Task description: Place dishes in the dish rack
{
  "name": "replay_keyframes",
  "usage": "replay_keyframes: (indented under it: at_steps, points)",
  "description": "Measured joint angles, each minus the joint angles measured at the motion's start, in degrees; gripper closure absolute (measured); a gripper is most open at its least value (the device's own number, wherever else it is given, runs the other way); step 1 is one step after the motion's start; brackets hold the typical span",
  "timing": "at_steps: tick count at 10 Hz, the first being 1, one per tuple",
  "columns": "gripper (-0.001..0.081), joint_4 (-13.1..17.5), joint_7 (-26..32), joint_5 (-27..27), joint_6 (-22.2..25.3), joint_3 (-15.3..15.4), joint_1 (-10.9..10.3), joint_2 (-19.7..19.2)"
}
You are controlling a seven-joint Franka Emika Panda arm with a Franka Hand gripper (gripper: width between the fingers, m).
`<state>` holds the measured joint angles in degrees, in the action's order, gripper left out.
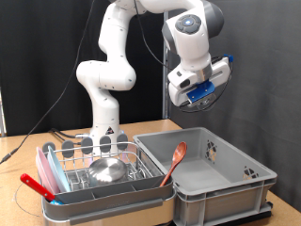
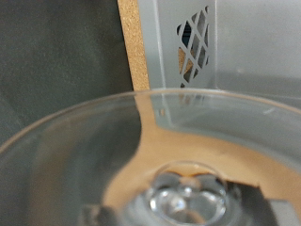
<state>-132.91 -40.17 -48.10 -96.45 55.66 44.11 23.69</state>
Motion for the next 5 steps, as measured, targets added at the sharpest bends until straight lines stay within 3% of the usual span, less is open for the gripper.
replay_keyframes:
  at_steps: [1, 3, 5]
  points:
    - [0.0697, -0.5, 2.1, -2.7, -0.8, -0.1, -0.3, 0.0]
    - [0.0697, 0.2, 13.3, -8.1, 0.8, -1.3, -1.1, -0.5]
    - [0.0697, 4.2, 23.0, -9.0, 6.4, -2.8, -1.1, -2.5]
